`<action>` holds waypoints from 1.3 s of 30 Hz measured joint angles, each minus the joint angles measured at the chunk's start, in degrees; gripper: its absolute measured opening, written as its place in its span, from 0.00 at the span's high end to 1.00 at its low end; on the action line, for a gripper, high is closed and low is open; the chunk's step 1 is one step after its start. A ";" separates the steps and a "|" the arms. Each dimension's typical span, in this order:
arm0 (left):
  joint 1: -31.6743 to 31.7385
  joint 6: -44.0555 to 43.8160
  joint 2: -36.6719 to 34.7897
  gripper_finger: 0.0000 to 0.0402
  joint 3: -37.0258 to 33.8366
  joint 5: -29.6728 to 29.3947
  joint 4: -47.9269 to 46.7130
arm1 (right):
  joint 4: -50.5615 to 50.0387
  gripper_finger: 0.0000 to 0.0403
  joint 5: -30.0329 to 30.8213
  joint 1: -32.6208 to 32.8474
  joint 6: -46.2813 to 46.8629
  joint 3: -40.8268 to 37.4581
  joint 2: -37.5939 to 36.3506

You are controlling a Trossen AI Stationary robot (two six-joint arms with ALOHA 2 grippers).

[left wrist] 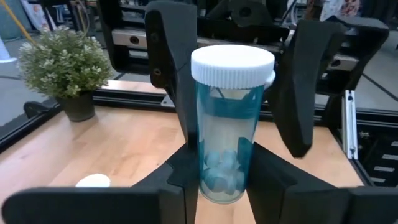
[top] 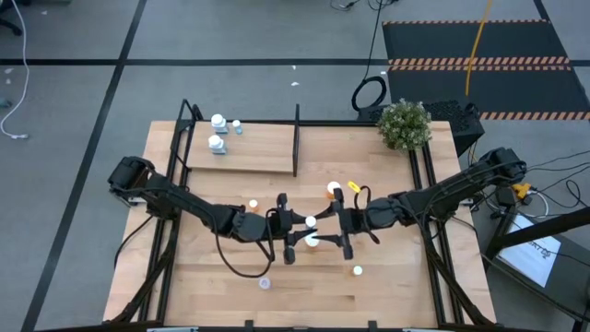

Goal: Pick and place medicine bottles onto shelf by color
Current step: Put the blue pill bottle aligned with the other blue pill bottle on the shelf

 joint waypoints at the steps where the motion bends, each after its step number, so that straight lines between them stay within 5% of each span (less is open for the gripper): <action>1: 0.18 0.02 -0.02 0.72 0.00 -0.01 -0.20 | 0.08 0.45 0.00 -0.16 0.02 0.00 0.00; 39: 0.83 0.92 0.00 0.70 0.02 0.28 -3.52 | 3.58 0.77 0.17 -3.16 2.77 -0.04 2.54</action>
